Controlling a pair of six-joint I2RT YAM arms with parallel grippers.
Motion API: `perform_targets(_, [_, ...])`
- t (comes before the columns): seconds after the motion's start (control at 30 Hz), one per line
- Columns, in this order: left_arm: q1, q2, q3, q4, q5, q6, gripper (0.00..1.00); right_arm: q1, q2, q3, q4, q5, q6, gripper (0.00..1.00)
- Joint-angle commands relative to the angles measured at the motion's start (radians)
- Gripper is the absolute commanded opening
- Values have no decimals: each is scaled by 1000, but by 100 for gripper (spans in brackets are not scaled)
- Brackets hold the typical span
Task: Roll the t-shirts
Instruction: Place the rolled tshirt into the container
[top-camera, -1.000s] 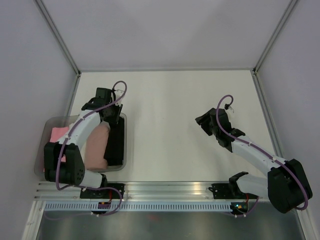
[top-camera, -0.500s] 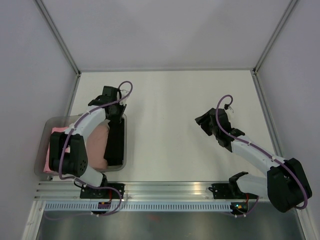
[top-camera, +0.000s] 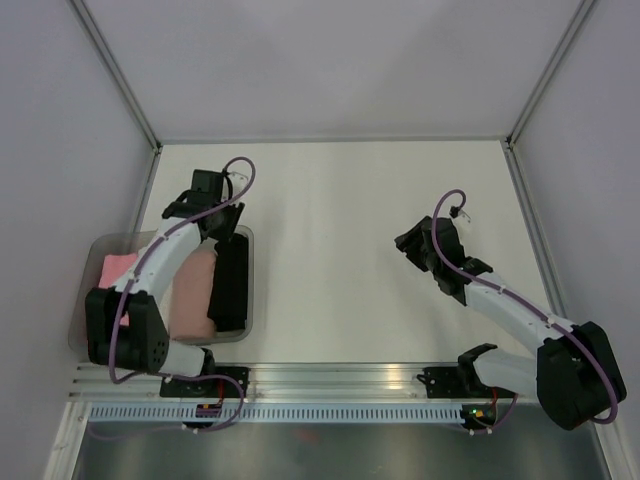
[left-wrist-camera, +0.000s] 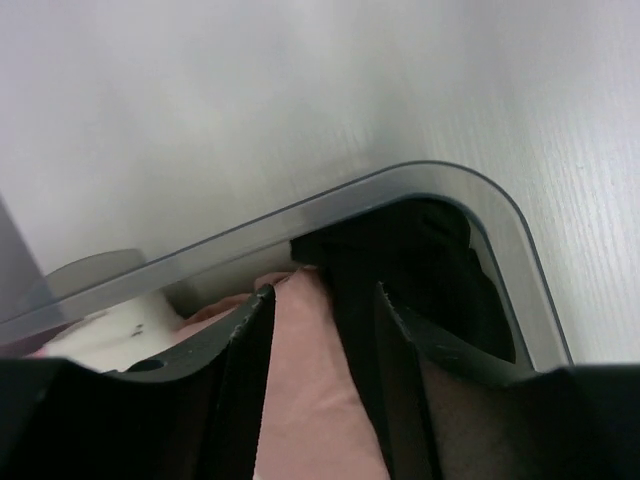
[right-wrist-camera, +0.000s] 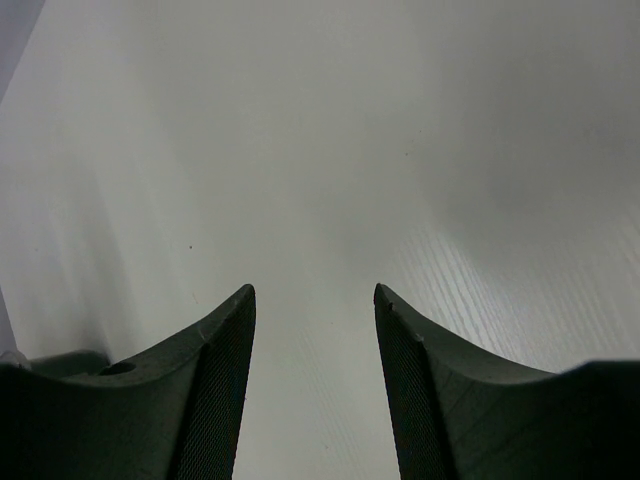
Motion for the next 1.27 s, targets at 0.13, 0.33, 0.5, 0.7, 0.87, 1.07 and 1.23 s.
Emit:
perform_targets(0.13, [14, -308, -97, -82, -113, 62, 59, -30, 20, 166, -92, 63, -282, 58])
perform_targets(0.33, [221, -422, -272, -84, -153, 60, 65, -77, 43, 232, -88, 62, -374, 61])
perform_targets(0.5, [433, -416, -286, -75, -91, 27, 65, -113, 103, 293, -92, 57, -440, 62])
perform_targets(0.7, [494, -440, -286, -53, -114, -13, 66, -120, 195, 384, -120, 46, -481, 64])
perform_targets(0.87, [501, -454, -320, -47, -120, -49, 66, -120, 237, 427, -86, -3, -475, 64])
perform_targets(1.07, [505, -465, -320, -47, -113, -47, 67, -120, 243, 429, -20, -40, -486, 64])
perform_targets(1.23, [505, -462, -323, -44, -73, -38, 67, -120, 188, 340, 124, -44, -492, 63])
